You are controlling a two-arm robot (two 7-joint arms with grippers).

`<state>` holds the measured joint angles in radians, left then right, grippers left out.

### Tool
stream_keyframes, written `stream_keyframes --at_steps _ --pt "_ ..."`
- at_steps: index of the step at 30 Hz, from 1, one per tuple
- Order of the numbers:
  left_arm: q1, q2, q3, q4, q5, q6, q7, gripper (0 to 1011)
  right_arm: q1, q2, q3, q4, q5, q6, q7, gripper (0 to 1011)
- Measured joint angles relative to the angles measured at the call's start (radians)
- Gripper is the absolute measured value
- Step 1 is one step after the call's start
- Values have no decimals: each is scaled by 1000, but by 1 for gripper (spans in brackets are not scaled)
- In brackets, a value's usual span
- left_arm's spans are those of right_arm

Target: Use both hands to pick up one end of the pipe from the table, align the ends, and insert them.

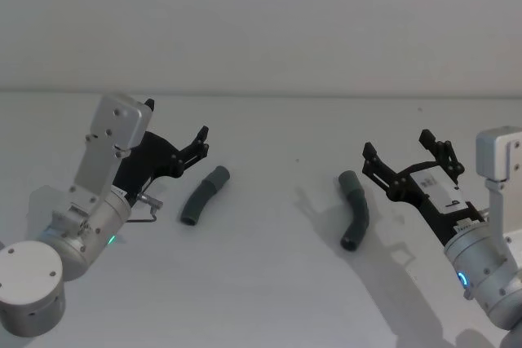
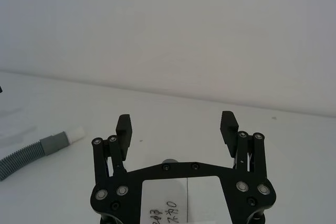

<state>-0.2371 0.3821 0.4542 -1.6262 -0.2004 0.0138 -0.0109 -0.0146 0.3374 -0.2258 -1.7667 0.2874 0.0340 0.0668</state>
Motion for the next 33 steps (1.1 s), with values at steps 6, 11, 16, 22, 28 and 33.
stream_keyframes --at_steps 6,11,16,22,28,33 --pt "0 0 0 0 0 0 0 1000 0 0 0 0 0 0 0 1002" --pt "0 0 0 0 0 1 0 1000 0 0 0 0 0 0 0 1001" --pt "4 8 -4 -16 -3 29 -6 1000 0 0 0 0 0 0 0 1002" --pt "7 29 -11 -47 -19 101 -32 1000 0 0 0 0 0 0 0 1002" --pt "-2 57 -17 -76 -39 198 -71 1001 0 0 0 0 0 0 0 1001" --pt "-30 81 -15 -89 -55 300 -116 1001 0 0 0 0 0 0 0 1001"
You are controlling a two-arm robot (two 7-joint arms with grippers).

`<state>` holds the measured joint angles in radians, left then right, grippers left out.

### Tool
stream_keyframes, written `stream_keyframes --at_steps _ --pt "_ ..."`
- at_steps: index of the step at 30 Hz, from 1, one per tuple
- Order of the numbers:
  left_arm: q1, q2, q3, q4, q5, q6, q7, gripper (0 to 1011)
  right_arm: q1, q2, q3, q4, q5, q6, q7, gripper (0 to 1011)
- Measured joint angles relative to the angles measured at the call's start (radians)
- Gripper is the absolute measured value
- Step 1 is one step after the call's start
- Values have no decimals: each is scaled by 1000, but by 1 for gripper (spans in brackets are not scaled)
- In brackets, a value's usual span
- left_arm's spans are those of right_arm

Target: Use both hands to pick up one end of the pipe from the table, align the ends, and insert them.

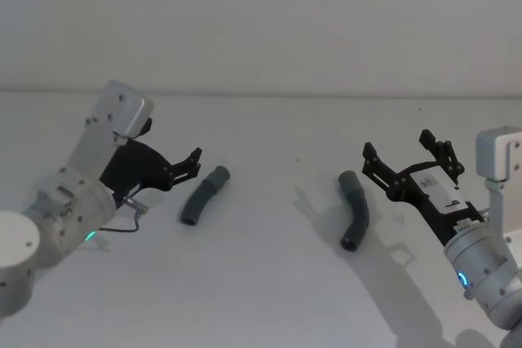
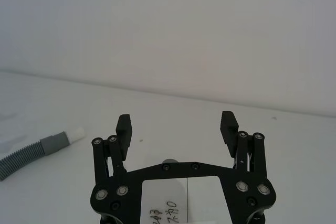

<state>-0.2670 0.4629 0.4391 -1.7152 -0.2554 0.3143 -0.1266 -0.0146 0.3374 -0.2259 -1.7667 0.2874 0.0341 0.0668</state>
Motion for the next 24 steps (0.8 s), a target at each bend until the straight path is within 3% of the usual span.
stream_keyframes --at_steps 9,24 --pt "-85 16 35 16 -14 158 -92 1000 0 0 0 0 0 0 0 1001" --pt "-176 -12 92 66 -13 303 -167 1001 0 0 0 0 0 0 0 1002"
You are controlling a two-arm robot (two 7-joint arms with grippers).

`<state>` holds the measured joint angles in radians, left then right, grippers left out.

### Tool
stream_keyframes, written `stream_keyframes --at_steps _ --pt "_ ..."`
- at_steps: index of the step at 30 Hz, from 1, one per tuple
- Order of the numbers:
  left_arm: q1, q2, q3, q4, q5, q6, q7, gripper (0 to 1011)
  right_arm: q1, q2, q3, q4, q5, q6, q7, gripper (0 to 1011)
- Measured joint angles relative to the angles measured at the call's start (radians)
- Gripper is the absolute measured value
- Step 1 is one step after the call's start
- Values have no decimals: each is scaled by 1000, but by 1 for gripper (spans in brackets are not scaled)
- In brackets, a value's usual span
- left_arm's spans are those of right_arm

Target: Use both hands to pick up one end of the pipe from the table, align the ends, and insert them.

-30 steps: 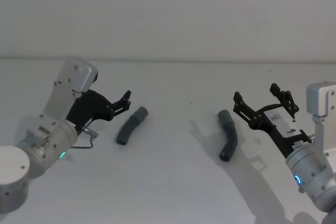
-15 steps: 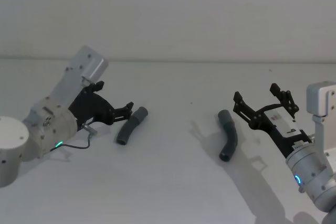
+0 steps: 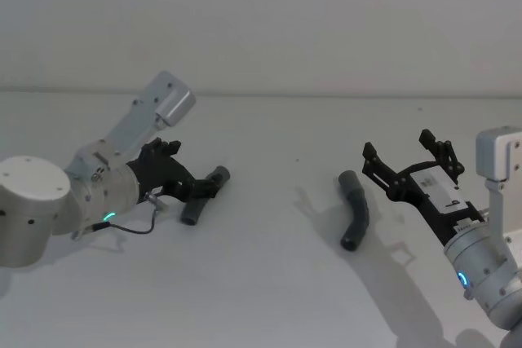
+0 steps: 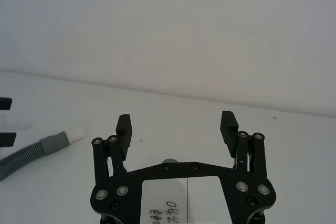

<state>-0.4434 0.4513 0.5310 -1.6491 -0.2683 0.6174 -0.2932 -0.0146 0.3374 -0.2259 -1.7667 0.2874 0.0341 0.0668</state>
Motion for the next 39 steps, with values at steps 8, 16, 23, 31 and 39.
stream_keyframes --at_steps 8,16,23,31,39 --pt "-13 -36 6 29 6 36 8 1000 0 0 0 0 0 0 0 1002" --pt "-12 -80 -7 55 6 55 39 1000 0 0 0 0 0 0 0 1002" --pt "-7 -116 -27 77 4 74 70 1000 0 0 0 0 0 0 0 1002" --pt "-12 -140 -39 107 3 93 85 1000 0 0 0 0 0 0 0 1001" --pt "-27 -148 -34 137 14 97 83 1000 0 0 0 0 0 0 0 1002"
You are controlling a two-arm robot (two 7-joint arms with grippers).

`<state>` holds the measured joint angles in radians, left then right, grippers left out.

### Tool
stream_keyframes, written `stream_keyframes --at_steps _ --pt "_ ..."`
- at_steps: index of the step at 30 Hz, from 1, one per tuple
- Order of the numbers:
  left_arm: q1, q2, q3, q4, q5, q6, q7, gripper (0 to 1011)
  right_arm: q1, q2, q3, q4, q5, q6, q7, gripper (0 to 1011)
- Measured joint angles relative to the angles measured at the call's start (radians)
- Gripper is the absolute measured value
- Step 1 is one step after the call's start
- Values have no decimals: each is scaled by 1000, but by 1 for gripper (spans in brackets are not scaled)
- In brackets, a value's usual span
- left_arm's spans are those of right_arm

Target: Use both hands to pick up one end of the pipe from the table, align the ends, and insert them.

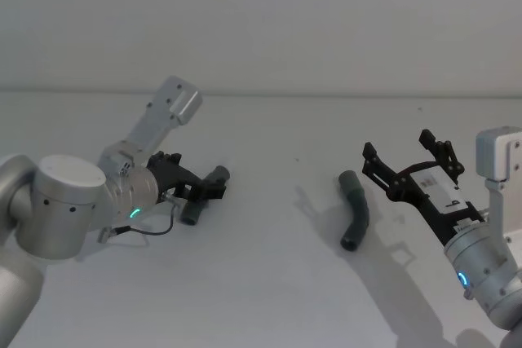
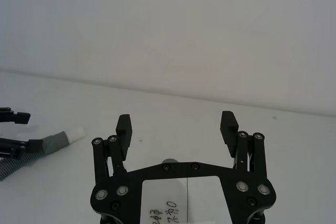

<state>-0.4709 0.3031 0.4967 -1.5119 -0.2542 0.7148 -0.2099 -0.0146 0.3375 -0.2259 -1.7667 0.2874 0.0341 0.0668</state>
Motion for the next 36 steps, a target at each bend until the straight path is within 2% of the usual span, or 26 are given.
stream_keyframes --at_steps 18,36 --pt "-27 -33 9 76 25 -19 -5 1000 0 0 0 0 0 0 0 1002" --pt "-31 -55 8 120 38 -33 -12 1001 0 0 0 0 0 0 0 1001"
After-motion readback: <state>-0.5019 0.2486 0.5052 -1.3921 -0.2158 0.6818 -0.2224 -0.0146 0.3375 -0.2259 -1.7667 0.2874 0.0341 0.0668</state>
